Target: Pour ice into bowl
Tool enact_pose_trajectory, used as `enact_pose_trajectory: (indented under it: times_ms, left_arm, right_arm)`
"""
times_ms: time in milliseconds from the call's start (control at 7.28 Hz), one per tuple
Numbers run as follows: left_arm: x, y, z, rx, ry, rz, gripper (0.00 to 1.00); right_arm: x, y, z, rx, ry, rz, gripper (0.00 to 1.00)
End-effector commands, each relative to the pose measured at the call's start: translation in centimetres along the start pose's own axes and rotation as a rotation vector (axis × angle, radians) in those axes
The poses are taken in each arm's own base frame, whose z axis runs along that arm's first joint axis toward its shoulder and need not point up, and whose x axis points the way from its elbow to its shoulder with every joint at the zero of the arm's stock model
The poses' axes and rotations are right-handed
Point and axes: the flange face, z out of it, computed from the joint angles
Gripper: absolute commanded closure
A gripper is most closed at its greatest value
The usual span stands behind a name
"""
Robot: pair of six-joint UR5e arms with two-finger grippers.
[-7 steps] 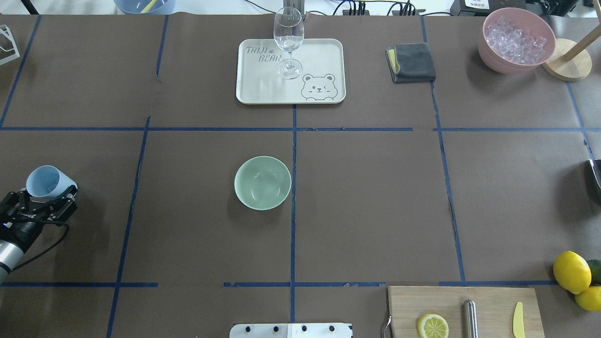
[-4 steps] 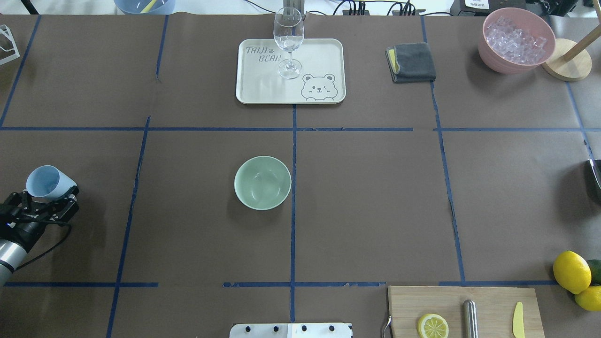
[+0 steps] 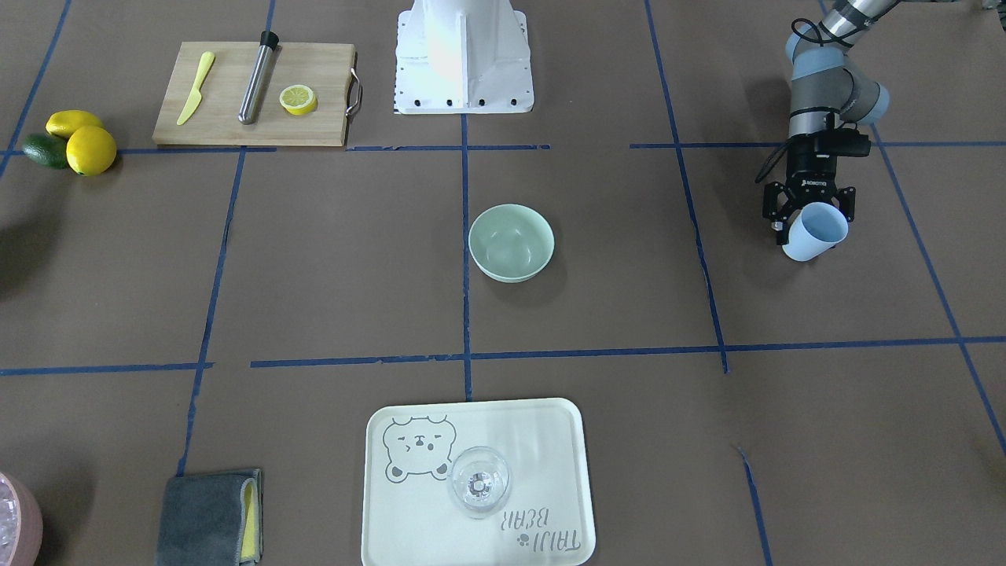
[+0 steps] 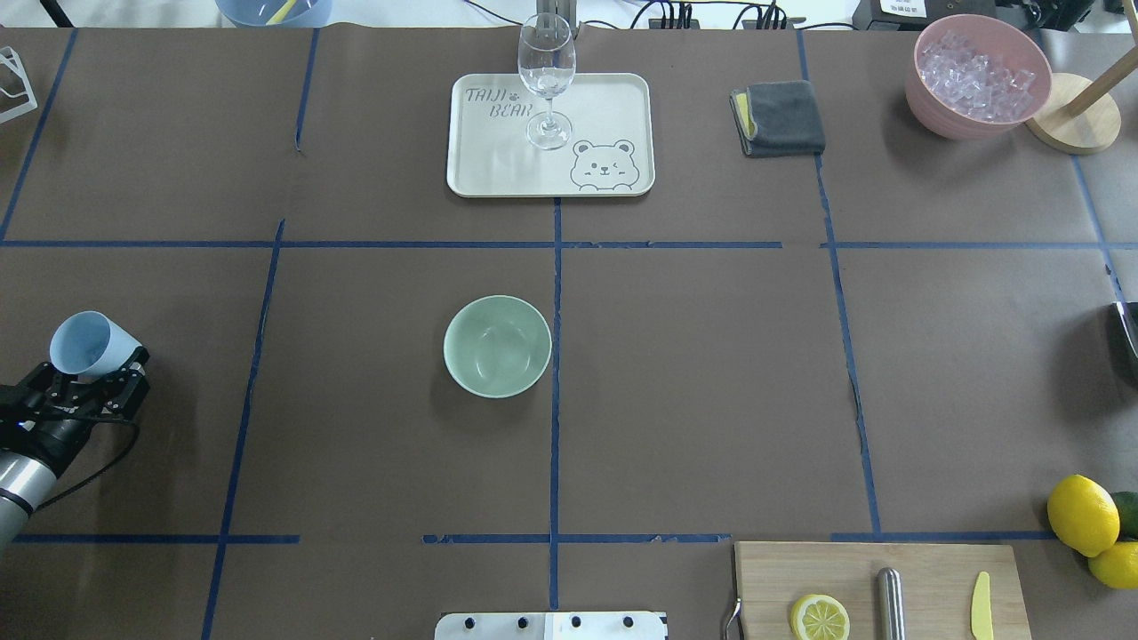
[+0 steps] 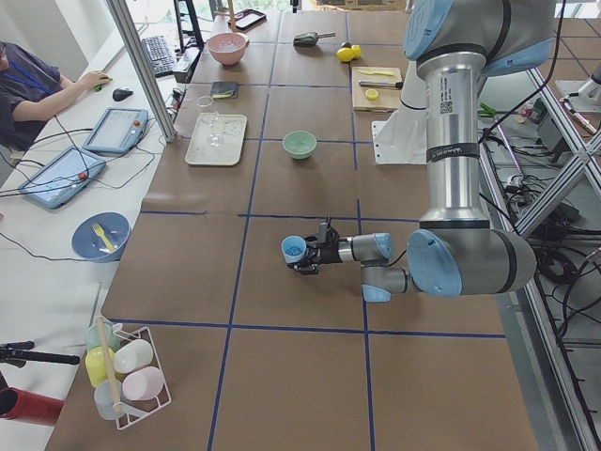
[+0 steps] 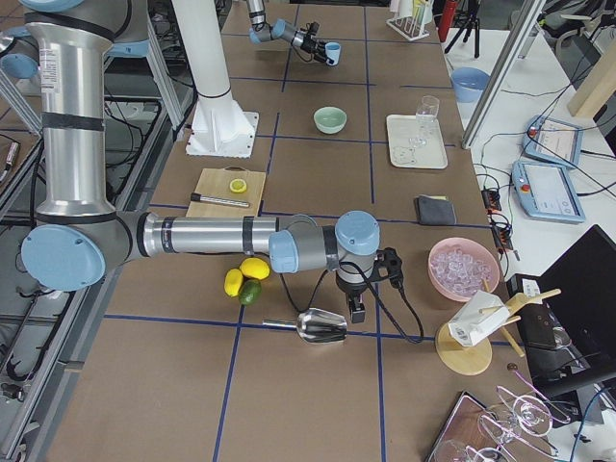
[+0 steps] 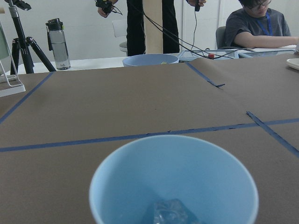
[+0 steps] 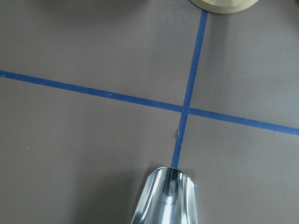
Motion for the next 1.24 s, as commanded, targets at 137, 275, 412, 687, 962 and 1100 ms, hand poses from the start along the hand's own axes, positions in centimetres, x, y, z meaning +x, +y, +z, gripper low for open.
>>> enact_pose_trajectory:
  times_ms: [137, 275, 412, 687, 962, 1100]
  left_arm:
    - [0.6, -0.9, -0.3, 0.009, 0.021, -0.003, 1.00]
    - [1.7, -1.9, -0.5, 0.021, 0.036, 0.076, 1.00]
    - [2.7, -3.2, -0.6, 0.038, 0.047, 0.182, 1.00]
    - [4.9, -6.9, 0.2, 0.014, 0.133, 0.301, 1.00]
    - [7.5, -9.0, 0.5, 0.002, 0.200, 0.294, 1.00]
    - [10.4, -10.1, 1.5, 0.049, 0.226, 0.378, 1.00]
  right_arm:
    - [0.0, 0.0, 0.0, 0.000, 0.000, 0.001, 0.00]
    - [0.0, 0.0, 0.0, 0.000, 0.000, 0.001, 0.00]
    - [0.1, 0.1, 0.1, -0.002, 0.001, 0.003, 0.00]
    - [0.2, 0.3, 0.2, -0.004, 0.001, 0.007, 0.00]
    - [0.5, 0.5, 0.2, -0.005, 0.002, 0.016, 0.00]
    - [0.6, 0.6, 0.1, -0.003, 0.004, 0.018, 0.00]
